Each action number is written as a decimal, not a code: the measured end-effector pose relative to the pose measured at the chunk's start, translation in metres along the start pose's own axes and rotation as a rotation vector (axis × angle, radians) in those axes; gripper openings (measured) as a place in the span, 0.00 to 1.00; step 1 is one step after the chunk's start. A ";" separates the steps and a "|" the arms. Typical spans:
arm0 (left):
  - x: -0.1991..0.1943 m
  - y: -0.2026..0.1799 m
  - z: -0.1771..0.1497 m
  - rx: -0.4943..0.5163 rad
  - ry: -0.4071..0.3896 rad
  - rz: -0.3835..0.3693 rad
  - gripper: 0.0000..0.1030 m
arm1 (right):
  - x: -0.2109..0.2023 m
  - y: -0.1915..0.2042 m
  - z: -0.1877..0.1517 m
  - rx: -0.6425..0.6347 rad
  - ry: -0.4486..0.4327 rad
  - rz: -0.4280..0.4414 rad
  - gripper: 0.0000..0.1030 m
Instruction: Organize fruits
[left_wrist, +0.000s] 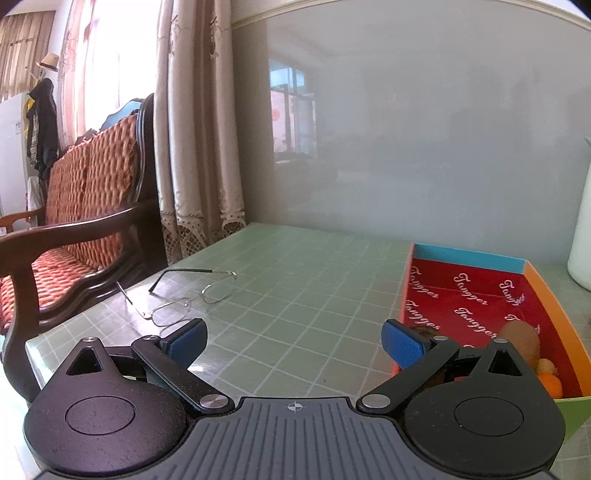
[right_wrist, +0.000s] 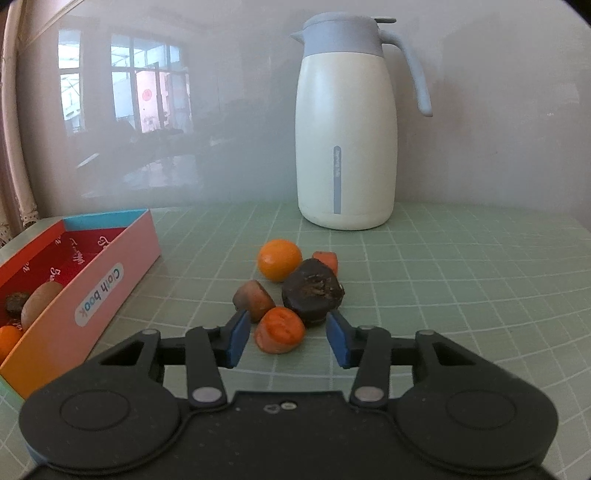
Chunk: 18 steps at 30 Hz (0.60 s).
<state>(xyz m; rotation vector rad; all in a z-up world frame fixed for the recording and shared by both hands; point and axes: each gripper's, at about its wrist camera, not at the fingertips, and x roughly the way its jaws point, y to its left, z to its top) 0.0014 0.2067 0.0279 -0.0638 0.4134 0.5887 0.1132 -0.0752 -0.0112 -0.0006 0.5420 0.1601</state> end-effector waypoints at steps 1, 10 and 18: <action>0.001 0.001 0.000 -0.002 0.001 0.001 0.97 | 0.002 0.000 0.000 0.003 0.007 0.001 0.41; 0.000 -0.004 0.000 0.012 -0.004 -0.005 0.97 | 0.017 -0.002 0.000 0.047 0.077 0.024 0.28; -0.001 -0.003 0.000 0.008 -0.003 -0.007 0.97 | 0.008 0.009 0.002 0.021 0.057 0.049 0.27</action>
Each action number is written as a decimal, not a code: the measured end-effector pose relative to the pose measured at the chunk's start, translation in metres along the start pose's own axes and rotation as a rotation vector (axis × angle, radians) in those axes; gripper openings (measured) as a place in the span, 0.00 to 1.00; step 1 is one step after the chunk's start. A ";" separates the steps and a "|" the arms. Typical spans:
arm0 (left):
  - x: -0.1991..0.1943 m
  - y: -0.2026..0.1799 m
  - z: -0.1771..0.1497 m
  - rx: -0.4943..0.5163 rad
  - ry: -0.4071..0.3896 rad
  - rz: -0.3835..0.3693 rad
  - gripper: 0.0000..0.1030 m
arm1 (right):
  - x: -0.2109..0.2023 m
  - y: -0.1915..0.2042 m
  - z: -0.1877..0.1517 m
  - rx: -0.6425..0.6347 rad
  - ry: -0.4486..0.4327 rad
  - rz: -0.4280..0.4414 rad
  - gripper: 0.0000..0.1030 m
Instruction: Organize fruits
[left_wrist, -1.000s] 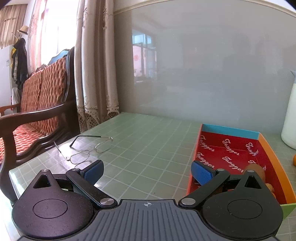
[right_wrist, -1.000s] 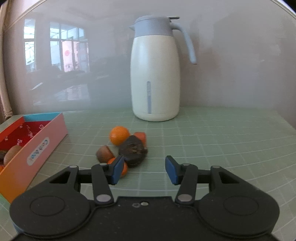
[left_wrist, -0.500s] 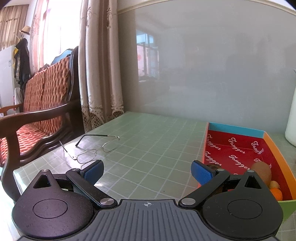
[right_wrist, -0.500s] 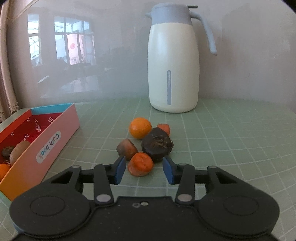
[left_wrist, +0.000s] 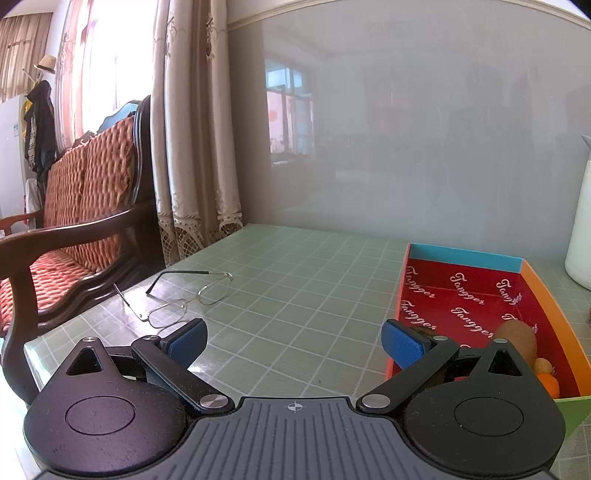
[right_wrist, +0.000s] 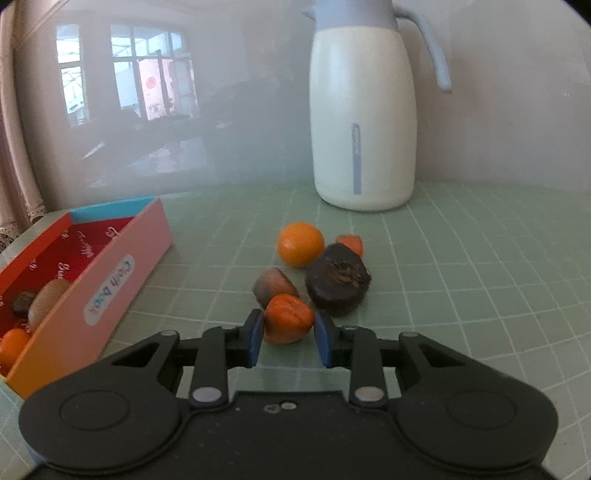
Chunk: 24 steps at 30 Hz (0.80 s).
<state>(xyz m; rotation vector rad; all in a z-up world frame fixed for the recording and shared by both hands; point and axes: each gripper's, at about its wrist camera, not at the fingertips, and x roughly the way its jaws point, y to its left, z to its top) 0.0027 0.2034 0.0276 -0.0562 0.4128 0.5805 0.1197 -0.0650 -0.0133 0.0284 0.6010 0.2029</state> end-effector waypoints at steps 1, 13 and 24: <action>0.000 0.001 0.000 -0.003 0.001 0.000 0.97 | -0.002 0.003 0.001 -0.002 -0.006 0.006 0.27; 0.001 0.017 -0.002 -0.033 0.006 0.012 0.97 | -0.015 0.040 0.004 -0.097 -0.028 0.023 0.13; 0.001 0.019 -0.002 -0.034 0.005 0.012 0.97 | -0.024 0.033 -0.001 -0.084 -0.037 0.065 0.54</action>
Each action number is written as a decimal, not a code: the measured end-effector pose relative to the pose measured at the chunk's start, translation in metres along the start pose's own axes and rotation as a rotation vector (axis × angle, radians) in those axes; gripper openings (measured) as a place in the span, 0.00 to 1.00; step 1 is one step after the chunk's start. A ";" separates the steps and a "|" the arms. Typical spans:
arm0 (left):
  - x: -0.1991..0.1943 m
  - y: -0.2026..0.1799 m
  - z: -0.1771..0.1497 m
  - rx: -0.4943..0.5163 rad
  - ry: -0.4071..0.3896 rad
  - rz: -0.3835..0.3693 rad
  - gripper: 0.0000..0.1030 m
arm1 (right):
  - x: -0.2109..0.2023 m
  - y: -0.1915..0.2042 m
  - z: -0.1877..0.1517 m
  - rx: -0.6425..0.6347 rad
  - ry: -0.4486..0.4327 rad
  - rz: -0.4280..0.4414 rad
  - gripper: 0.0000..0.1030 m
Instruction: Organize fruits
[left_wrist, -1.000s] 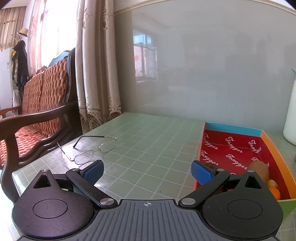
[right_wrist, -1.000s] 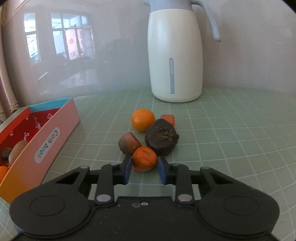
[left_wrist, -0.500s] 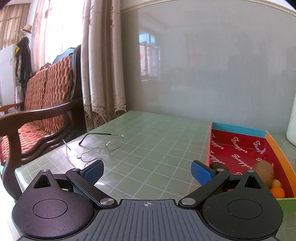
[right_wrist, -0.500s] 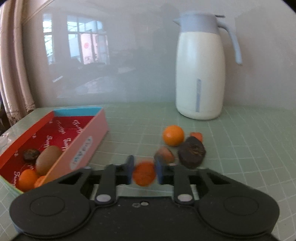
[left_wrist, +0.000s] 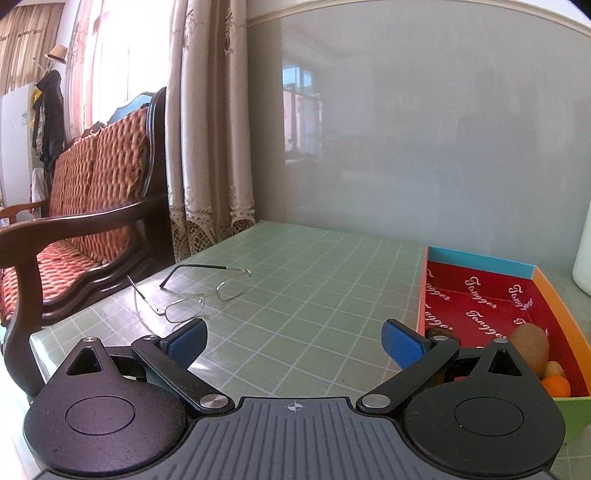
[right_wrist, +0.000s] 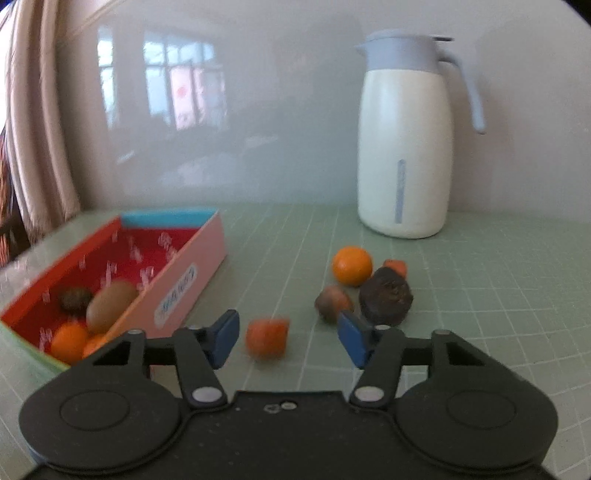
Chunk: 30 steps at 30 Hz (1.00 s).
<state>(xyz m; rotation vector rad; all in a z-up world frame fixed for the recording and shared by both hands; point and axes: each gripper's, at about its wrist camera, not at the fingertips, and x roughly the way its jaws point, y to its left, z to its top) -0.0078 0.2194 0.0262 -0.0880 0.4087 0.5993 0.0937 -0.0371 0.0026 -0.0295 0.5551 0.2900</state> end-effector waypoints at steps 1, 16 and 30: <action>0.000 0.000 0.000 0.002 -0.001 0.001 0.97 | 0.002 0.003 -0.001 -0.006 0.008 0.007 0.54; 0.000 0.009 -0.002 -0.004 0.005 0.007 0.97 | 0.031 0.022 -0.008 -0.053 0.092 -0.038 0.27; -0.002 0.020 -0.004 -0.011 0.004 0.026 0.97 | 0.003 0.035 0.006 -0.029 -0.003 0.008 0.27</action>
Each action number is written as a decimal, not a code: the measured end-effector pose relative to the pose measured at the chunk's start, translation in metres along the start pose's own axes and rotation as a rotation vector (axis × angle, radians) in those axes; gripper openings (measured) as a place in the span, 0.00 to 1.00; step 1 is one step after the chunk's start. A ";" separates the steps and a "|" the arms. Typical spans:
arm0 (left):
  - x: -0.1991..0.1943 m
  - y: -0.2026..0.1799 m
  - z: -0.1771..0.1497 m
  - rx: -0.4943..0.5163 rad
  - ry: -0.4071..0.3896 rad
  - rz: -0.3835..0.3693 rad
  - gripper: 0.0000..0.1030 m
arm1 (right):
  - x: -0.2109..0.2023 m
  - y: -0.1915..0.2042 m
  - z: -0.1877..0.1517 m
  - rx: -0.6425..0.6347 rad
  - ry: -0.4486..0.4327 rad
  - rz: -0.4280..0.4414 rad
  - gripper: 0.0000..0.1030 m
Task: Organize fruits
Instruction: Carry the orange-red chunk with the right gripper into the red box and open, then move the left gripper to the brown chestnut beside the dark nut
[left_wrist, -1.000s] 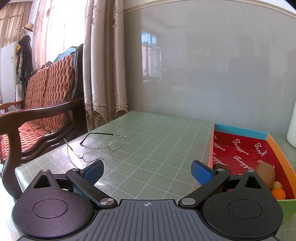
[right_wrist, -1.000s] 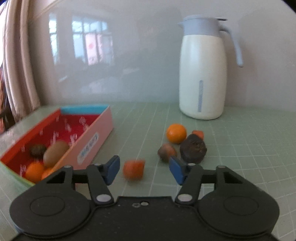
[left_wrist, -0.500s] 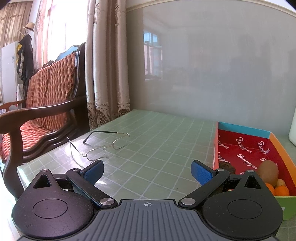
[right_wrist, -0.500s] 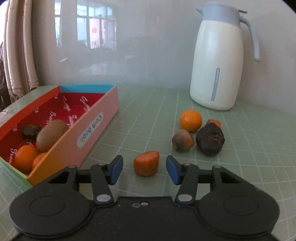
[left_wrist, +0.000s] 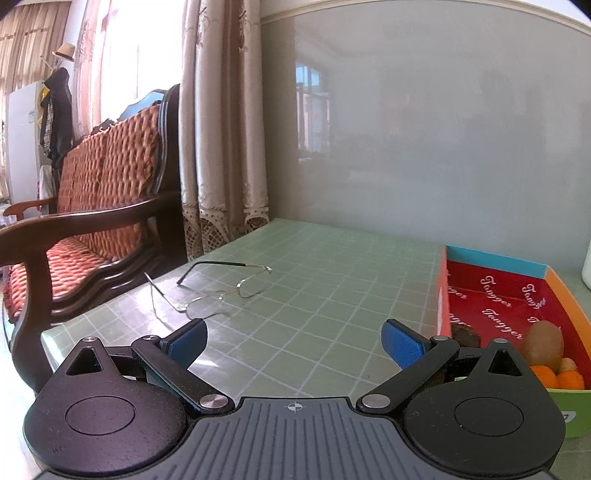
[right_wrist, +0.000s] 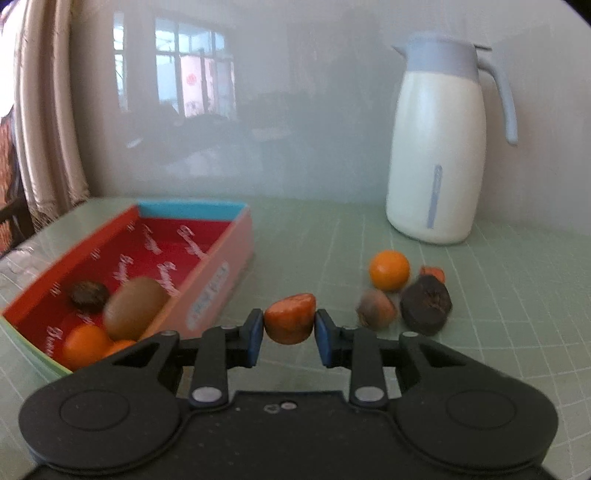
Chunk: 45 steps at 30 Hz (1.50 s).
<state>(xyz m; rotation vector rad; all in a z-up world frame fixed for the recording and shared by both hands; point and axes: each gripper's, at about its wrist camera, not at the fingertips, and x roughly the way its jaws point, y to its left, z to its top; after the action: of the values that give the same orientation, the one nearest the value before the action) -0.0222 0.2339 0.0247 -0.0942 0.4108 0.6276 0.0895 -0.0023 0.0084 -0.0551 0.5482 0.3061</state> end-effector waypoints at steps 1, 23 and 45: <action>0.000 0.002 0.000 0.000 0.002 0.004 0.97 | -0.002 0.003 0.002 0.002 -0.009 0.008 0.27; 0.001 0.013 0.000 0.019 0.011 0.008 0.97 | -0.017 0.128 -0.013 -0.231 -0.179 0.251 0.67; -0.015 -0.089 0.006 0.062 -0.016 -0.171 0.97 | -0.028 -0.071 -0.011 0.142 -0.160 -0.062 0.64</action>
<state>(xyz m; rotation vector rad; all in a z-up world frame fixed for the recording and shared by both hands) 0.0216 0.1548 0.0323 -0.0647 0.4020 0.4471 0.0824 -0.0787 0.0117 0.0890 0.4070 0.2087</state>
